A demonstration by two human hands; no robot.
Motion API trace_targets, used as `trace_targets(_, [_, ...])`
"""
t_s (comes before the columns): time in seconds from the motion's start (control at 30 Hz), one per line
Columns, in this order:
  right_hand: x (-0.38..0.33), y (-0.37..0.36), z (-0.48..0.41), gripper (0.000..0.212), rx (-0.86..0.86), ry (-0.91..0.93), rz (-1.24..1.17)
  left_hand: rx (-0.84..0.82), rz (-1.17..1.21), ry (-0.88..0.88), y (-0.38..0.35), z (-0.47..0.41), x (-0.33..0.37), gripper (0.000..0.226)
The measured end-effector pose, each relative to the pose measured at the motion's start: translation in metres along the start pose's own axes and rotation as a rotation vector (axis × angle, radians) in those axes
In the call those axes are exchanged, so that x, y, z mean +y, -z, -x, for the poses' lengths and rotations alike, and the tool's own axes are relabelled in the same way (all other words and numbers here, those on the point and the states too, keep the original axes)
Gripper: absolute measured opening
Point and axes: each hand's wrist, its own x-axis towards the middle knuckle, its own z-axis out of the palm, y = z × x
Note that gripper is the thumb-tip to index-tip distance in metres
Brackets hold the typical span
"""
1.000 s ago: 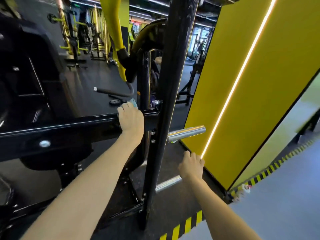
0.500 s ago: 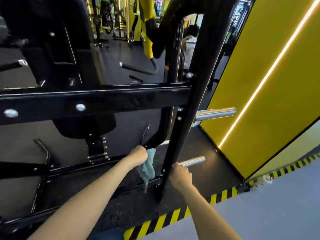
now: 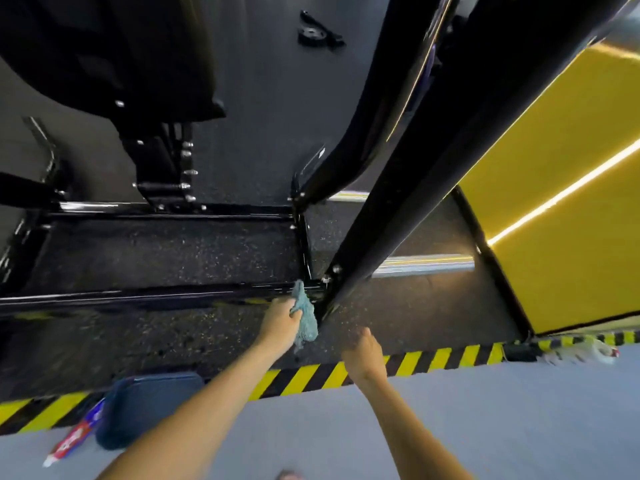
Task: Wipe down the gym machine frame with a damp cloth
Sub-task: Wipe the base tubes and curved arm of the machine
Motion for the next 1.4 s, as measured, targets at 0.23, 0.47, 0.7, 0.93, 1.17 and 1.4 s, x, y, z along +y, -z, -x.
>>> trace_targets(0.23, [0.020,-0.050,-0.126,0.078,0.074,0.105,-0.424,0.235,-0.096,-0.192,-0.111,-0.091,-0.034,0.035])
trace_targets(0.47, [0.024,-0.092,-0.170,0.047,0.249,0.385,-0.730,0.433,-0.350,-0.404,-0.118,-0.149,-0.035,0.030])
trace_targets(0.7, [0.031,-0.105,-0.174,0.020,0.453,0.496,-0.720,0.634,-0.112,-0.499,-0.179,-0.127,-0.056,0.059])
trace_targets(0.93, [0.039,-0.127,-0.183,0.027,0.552,0.641,-0.788,0.661,-0.254,-0.559,-0.182,-0.122,-0.069,0.059])
trace_targets(1.17, [0.041,-0.132,-0.184,0.037,0.581,0.663,-0.827,0.607,-0.310,-0.578,-0.171,-0.118,-0.072,0.064])
trace_targets(1.4, [0.038,-0.130,-0.183,0.037,0.601,0.608,-0.777,0.577,-0.344,-0.538,-0.156,-0.131,-0.059,0.055])
